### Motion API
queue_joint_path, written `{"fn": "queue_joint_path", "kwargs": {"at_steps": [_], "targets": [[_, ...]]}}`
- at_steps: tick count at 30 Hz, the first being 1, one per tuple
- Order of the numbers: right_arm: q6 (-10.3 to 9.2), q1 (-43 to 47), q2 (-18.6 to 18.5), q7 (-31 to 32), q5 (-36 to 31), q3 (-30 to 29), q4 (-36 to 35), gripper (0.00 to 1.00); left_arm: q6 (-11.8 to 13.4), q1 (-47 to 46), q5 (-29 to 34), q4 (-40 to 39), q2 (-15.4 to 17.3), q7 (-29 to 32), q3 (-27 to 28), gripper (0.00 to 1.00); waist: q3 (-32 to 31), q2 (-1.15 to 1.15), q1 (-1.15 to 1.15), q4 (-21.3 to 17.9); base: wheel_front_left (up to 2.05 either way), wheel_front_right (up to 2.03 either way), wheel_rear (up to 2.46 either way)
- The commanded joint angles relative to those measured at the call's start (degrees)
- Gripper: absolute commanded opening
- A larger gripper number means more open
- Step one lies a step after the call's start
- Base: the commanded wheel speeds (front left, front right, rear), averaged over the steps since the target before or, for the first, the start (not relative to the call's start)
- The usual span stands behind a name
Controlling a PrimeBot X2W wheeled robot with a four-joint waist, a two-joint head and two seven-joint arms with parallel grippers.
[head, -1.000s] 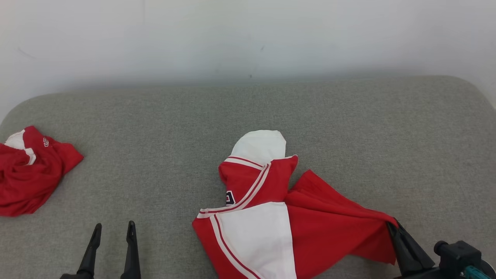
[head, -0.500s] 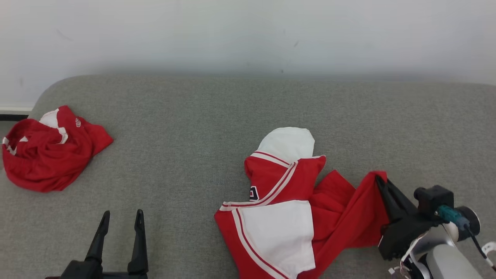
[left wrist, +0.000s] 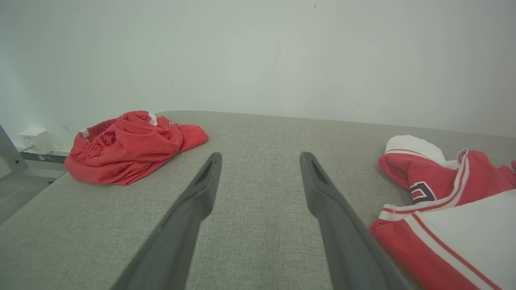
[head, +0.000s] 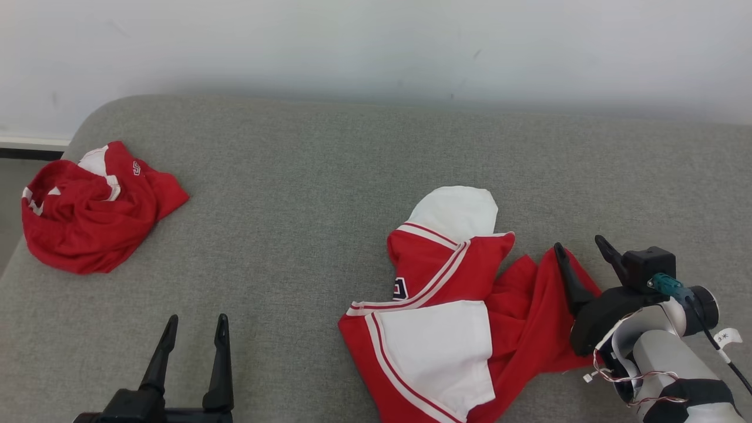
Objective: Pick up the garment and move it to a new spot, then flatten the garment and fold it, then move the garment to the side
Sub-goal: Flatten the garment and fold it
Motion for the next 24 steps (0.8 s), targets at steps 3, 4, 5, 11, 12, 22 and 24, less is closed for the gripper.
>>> {"fn": "queue_joint_path", "kwargs": {"at_steps": [3,4,5,11,12,22,24], "targets": [[-0.13,-0.2,0.0,-1.4,1.6,0.4,-0.4,1.00,-0.1,0.1,0.2,0.1,0.0,-0.2,0.5,1.00,-0.9,-0.01,0.00,-1.6,0.00,0.00,0.00],[-0.13,0.1,-0.3,-1.5,2.0,0.3,-1.1,1.00,-0.1,0.3,0.2,0.1,0.1,-0.2,0.6,1.00,-1.2,-0.01,0.00,-2.0,0.00,0.00,0.00],[-0.13,0.7,-0.4,-1.7,2.4,0.3,-1.9,1.00,-0.1,0.6,0.3,0.0,0.2,-0.2,0.9,1.00,-1.5,-0.01,0.00,-2.4,0.00,0.00,0.00],[-0.13,7.1,-1.1,-1.8,2.1,-2.9,-14.0,1.00,-0.1,2.0,0.5,-0.6,0.6,-0.2,2.1,1.00,-3.1,-0.01,0.00,-4.9,0.00,0.00,0.00],[-0.13,8.5,-0.9,-1.8,1.8,-3.9,-16.3,1.00,-0.1,2.3,0.5,-0.7,0.7,-0.2,2.4,1.00,-3.4,-0.01,0.00,-5.4,0.00,0.00,0.00],[-0.13,22.8,2.1,-1.7,-2.8,-10.0,-33.0,1.00,-0.1,4.3,1.0,-1.6,0.7,-0.2,3.4,1.00,-5.4,-0.01,0.00,-8.0,0.00,0.00,0.00],[-0.13,25.8,2.7,-1.7,-3.7,-11.1,-35.8,1.00,0.0,4.6,1.1,-1.7,0.7,-0.2,3.3,1.00,-5.7,-0.01,0.00,-8.2,0.00,0.00,0.00]]}}
